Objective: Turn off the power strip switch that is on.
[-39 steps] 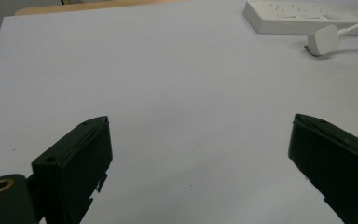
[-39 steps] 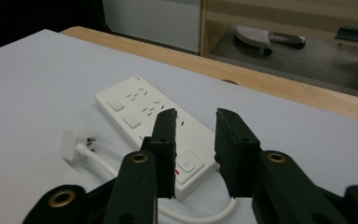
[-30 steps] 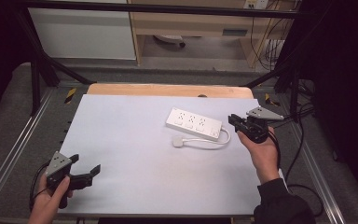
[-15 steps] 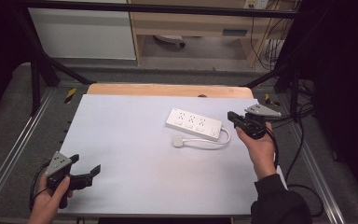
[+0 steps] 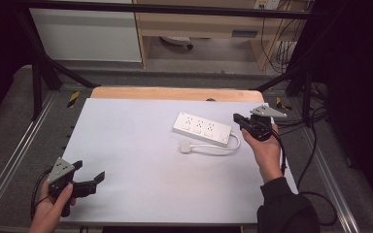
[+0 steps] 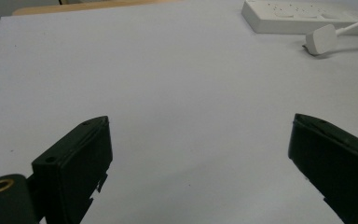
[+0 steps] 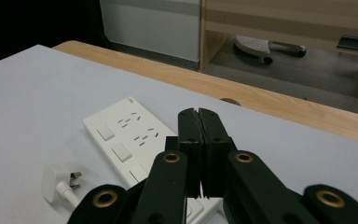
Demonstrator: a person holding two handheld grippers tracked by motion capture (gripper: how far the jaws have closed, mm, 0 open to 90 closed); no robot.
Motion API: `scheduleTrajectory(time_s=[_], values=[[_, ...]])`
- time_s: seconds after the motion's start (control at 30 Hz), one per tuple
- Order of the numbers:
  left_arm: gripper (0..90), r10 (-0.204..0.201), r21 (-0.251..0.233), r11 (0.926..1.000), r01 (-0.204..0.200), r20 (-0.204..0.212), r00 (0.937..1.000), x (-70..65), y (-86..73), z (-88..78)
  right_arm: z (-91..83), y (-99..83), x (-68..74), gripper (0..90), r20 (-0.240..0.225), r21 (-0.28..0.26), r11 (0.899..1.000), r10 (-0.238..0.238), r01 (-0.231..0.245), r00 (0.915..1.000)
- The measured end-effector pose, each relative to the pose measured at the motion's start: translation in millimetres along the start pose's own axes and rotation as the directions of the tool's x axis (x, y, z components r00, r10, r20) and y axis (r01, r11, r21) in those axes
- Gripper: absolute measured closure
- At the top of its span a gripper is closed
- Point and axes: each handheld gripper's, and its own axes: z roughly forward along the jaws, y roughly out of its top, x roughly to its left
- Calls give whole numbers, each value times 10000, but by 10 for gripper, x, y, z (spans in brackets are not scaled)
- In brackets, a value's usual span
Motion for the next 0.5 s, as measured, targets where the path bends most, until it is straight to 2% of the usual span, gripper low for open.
scheduleTrajectory(time_s=[0.5], values=[[61, -31, -12, 10000, 31, -8, 10000, 7, 0, 0, 232, 28, 32, 900, 29, 103, 9999, -87, 87, 10000]])
